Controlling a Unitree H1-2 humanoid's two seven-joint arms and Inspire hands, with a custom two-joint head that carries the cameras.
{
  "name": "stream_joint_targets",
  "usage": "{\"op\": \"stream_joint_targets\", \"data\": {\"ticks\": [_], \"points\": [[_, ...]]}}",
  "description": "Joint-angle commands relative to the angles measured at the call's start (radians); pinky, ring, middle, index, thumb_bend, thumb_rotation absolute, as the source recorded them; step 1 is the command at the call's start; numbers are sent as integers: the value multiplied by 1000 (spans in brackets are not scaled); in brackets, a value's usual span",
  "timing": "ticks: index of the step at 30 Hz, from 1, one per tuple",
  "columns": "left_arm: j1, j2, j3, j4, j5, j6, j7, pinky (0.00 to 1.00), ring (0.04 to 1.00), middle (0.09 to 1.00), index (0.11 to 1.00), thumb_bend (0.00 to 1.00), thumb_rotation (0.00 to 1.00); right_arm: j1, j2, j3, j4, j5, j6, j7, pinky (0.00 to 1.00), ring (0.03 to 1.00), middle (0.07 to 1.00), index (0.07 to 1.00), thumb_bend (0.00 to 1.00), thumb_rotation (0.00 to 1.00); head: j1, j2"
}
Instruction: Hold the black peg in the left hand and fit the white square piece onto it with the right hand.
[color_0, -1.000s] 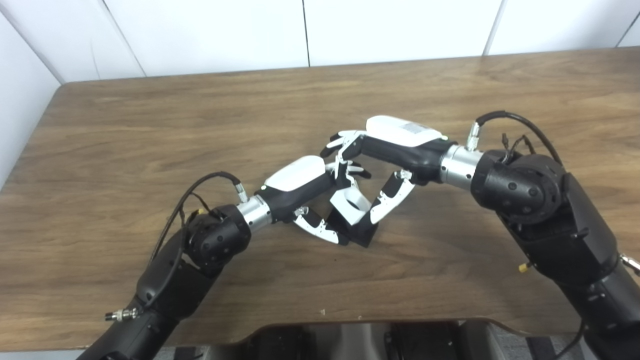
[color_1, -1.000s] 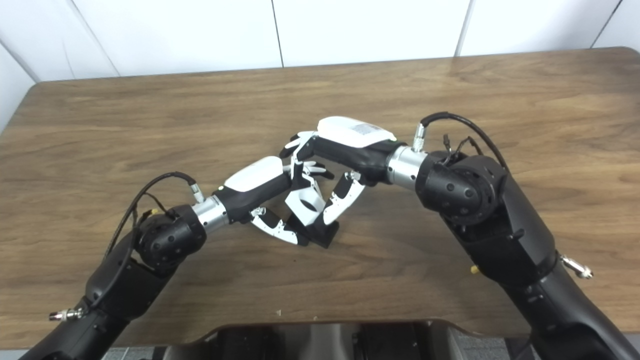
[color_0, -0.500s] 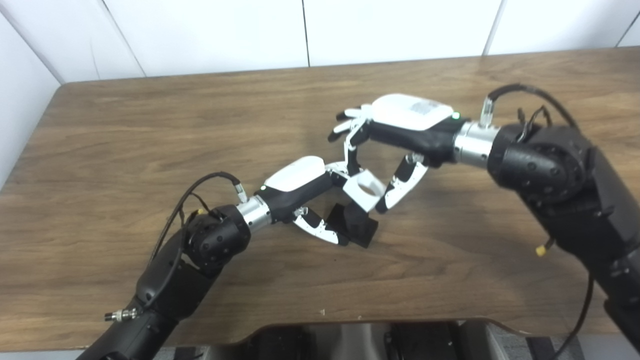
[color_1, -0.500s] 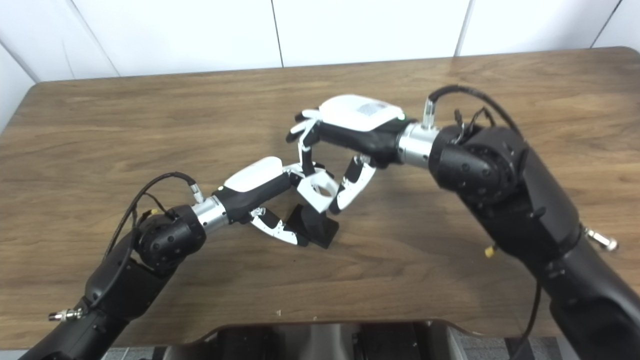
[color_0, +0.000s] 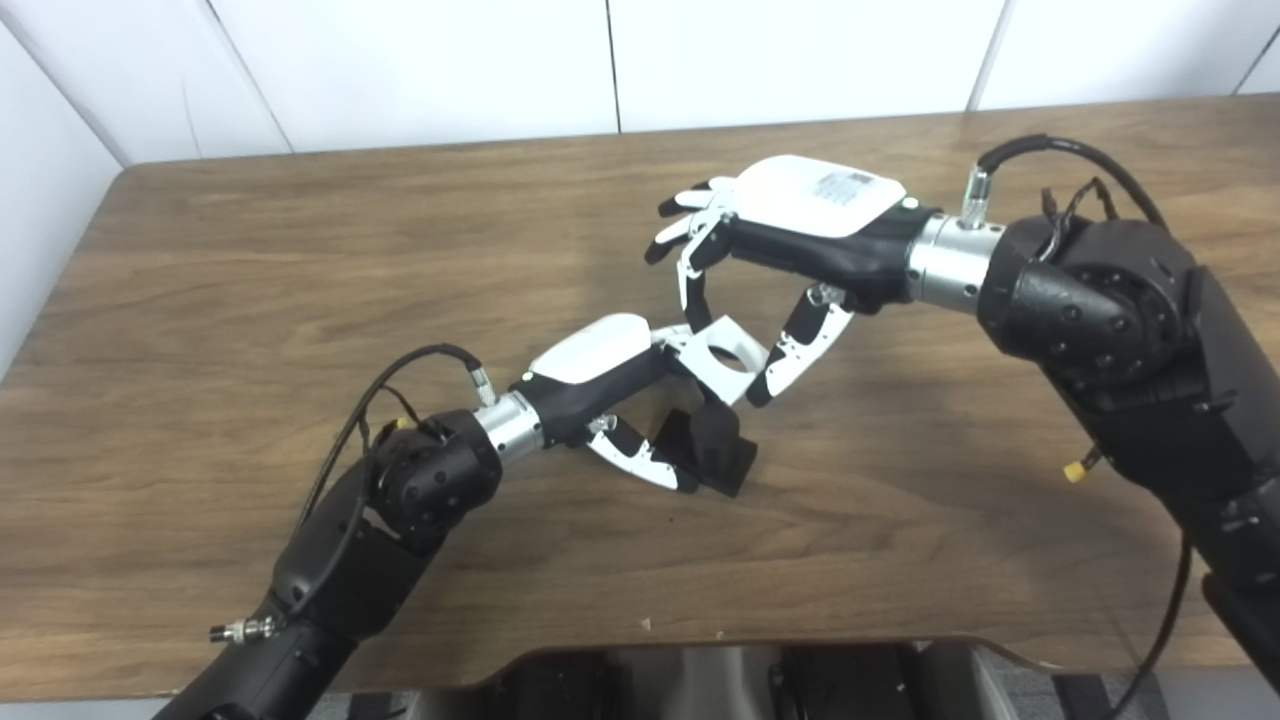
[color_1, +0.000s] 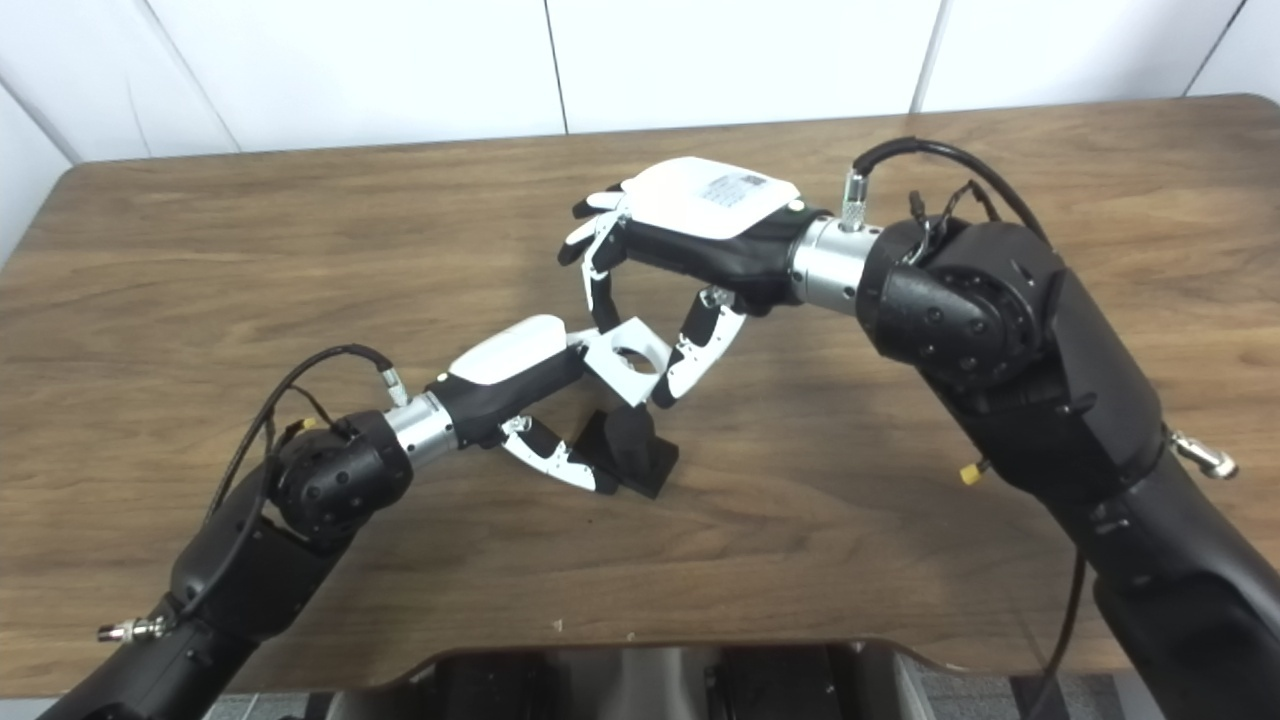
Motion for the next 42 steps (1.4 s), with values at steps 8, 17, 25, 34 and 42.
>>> {"op": "stream_joint_targets", "data": {"ticks": [8,17,25,34,42], "points": [[30,30,-25,35,43,68,-68,871,942,893,491,521,77,-52,0,9,-45,-27,-45,7,979,961,855,478,522,145,0,3],[36,30,-12,31,47,79,-56,883,945,893,491,521,76,-14,-1,-9,-47,-38,-52,-10,984,963,857,478,523,144,0,5],[32,41,-7,20,53,86,-59,880,942,893,489,522,76,22,-3,9,-50,-84,-71,2,985,967,863,478,522,146,4,7],[30,37,-7,8,54,108,-69,861,940,891,489,522,77,56,2,11,-47,-89,-72,9,1000,976,875,479,522,145,12,15],[30,34,-7,10,56,103,-66,869,937,889,488,522,76,64,13,24,-36,-93,-71,11,1000,977,874,479,522,146,21,18]]}}
